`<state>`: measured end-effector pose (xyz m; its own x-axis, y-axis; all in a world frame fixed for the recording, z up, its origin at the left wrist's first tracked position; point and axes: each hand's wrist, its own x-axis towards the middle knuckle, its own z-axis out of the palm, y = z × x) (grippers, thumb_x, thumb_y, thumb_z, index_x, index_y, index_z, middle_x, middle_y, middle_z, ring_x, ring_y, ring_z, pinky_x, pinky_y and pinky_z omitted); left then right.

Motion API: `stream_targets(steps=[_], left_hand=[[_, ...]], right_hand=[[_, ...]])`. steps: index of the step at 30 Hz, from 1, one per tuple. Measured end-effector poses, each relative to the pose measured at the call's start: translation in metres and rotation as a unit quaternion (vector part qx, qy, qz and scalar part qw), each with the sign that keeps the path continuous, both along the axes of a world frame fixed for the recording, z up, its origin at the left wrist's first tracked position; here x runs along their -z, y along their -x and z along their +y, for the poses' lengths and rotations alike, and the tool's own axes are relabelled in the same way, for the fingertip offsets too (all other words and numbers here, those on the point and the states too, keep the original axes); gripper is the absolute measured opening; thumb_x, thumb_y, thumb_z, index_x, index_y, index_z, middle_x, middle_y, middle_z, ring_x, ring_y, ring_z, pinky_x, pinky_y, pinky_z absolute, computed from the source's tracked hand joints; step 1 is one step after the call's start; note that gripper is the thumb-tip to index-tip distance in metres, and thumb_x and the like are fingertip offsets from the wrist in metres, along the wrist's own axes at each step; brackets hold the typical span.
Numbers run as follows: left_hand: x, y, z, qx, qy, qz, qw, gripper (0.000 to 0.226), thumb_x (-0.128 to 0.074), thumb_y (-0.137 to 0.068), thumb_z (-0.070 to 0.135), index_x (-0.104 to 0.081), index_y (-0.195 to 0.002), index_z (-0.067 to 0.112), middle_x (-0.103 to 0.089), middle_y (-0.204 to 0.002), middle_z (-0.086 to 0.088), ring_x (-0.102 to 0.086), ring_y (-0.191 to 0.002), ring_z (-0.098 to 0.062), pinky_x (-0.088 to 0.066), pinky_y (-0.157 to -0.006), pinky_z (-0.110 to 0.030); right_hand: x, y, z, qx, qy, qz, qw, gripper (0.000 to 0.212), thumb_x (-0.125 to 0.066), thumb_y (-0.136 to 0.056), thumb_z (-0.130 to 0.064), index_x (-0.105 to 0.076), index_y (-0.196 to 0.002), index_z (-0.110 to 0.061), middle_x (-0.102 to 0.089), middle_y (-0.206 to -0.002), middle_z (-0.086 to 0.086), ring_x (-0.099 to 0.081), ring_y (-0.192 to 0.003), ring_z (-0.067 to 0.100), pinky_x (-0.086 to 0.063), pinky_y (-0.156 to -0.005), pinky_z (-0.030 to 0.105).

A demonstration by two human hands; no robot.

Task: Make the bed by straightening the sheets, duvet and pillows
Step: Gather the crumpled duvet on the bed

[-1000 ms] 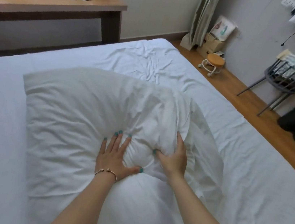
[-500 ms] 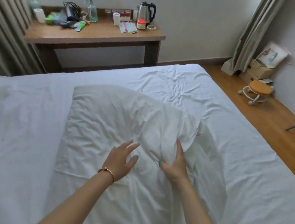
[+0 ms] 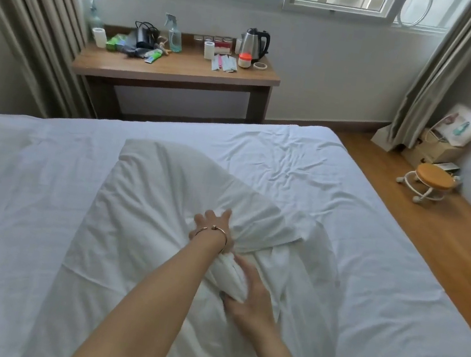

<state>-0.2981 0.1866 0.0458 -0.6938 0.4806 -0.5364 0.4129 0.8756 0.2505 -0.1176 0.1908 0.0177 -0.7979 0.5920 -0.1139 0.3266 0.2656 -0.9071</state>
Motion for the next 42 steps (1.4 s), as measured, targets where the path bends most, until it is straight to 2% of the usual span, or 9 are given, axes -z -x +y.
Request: stream_targets(steps=[3,8,14,23,29,32,34,38,42], left_hand=[[0.013,0.011,-0.025,-0.003,-0.119,0.047,0.992,0.06,-0.046,-0.093,0.016,-0.023,-0.146,0.033,-0.035,-0.133,-0.013,-0.035,-0.124,-0.032,-0.041,-0.097,-0.039],[0.005,0.026,-0.074,0.012,-0.3,0.117,0.947,0.084,-0.049,-0.09,0.005,-0.007,-0.147,0.05,-0.038,-0.099,-0.008,-0.043,-0.088,-0.024,-0.041,-0.083,-0.03],[-0.056,0.089,-0.171,0.058,-0.423,0.176,0.887,0.088,-0.061,-0.089,0.01,-0.012,-0.139,0.062,-0.039,-0.094,-0.007,-0.046,-0.078,-0.022,-0.043,-0.082,-0.025],[-0.115,0.24,-0.496,-0.041,-0.391,0.199,0.898,0.055,-0.041,-0.077,0.054,-0.05,-0.129,0.039,-0.058,-0.11,-0.01,-0.055,-0.096,-0.027,-0.045,-0.086,-0.034],[-0.068,0.322,-0.713,-0.245,-0.221,0.171,0.928,0.057,-0.043,-0.091,0.004,-0.041,-0.138,0.036,-0.039,-0.128,-0.011,-0.051,-0.105,-0.03,-0.041,-0.091,-0.033],[-0.022,0.318,-0.751,-0.211,-0.203,0.172,0.941,0.059,-0.047,-0.092,0.008,-0.038,-0.143,0.035,-0.038,-0.136,-0.008,-0.042,-0.122,-0.028,-0.037,-0.104,-0.036],[0.008,0.305,-0.741,-0.174,-0.226,0.138,0.948,0.054,-0.054,-0.091,0.022,-0.04,-0.141,0.037,-0.046,-0.13,-0.009,-0.043,-0.125,-0.029,-0.035,-0.107,-0.039],[0.067,0.278,-0.698,-0.062,-0.067,0.108,0.99,0.076,-0.054,-0.079,0.061,-0.017,-0.145,0.052,-0.023,-0.155,0.004,-0.018,-0.143,-0.027,-0.01,-0.112,-0.06],[0.102,0.271,-0.672,-0.043,-0.047,0.197,0.978,0.079,-0.055,-0.079,0.063,-0.016,-0.145,0.05,-0.013,-0.155,0.001,-0.017,-0.141,-0.03,-0.018,-0.107,-0.058]], right_hand=[[0.019,-0.008,-0.009,0.092,-0.025,-0.035,0.995,0.076,-0.08,-0.073,-0.031,-0.039,-0.136,-0.044,-0.067,-0.091,-0.01,-0.065,-0.084,0.006,-0.044,-0.068,0.014],[0.025,-0.002,-0.042,0.018,-0.094,-0.054,0.994,0.095,-0.067,-0.085,-0.04,0.01,-0.13,-0.076,-0.064,-0.122,-0.013,-0.064,-0.102,0.018,-0.045,-0.075,0.023],[-0.031,0.07,-0.104,0.033,-0.053,0.169,0.984,0.079,-0.077,-0.071,-0.038,-0.034,-0.133,-0.063,-0.058,-0.128,-0.026,-0.063,-0.112,0.009,-0.053,-0.092,0.038],[-0.112,0.256,-0.351,-0.114,-0.05,0.193,0.973,0.078,-0.081,-0.076,-0.033,-0.038,-0.14,-0.043,-0.067,-0.109,-0.008,-0.064,-0.094,0.0,-0.049,-0.081,0.015],[-0.087,0.353,-0.522,-0.404,0.063,-0.031,0.912,0.09,-0.08,-0.074,-0.047,-0.023,-0.144,-0.054,-0.057,-0.132,-0.004,-0.058,-0.117,0.005,-0.046,-0.104,0.035],[-0.051,0.346,-0.532,-0.305,-0.137,-0.016,0.942,0.058,-0.069,-0.077,-0.059,-0.047,-0.13,-0.054,-0.062,-0.123,-0.012,-0.058,-0.116,0.008,-0.044,-0.105,0.036],[-0.023,0.337,-0.512,-0.19,-0.321,-0.07,0.925,0.076,-0.058,-0.073,-0.071,-0.034,-0.142,-0.05,-0.049,-0.142,-0.004,-0.042,-0.133,0.02,-0.03,-0.113,0.042],[0.029,0.314,-0.488,-0.117,-0.2,-0.387,0.893,0.115,-0.063,-0.062,-0.082,0.019,-0.14,-0.061,0.011,-0.161,0.009,-0.002,-0.146,0.041,-0.016,-0.113,0.061],[0.057,0.31,-0.498,-0.149,-0.123,-0.39,0.901,0.119,-0.062,-0.055,-0.087,0.024,-0.135,-0.065,0.025,-0.158,0.003,0.015,-0.144,0.044,-0.012,-0.111,0.066]])
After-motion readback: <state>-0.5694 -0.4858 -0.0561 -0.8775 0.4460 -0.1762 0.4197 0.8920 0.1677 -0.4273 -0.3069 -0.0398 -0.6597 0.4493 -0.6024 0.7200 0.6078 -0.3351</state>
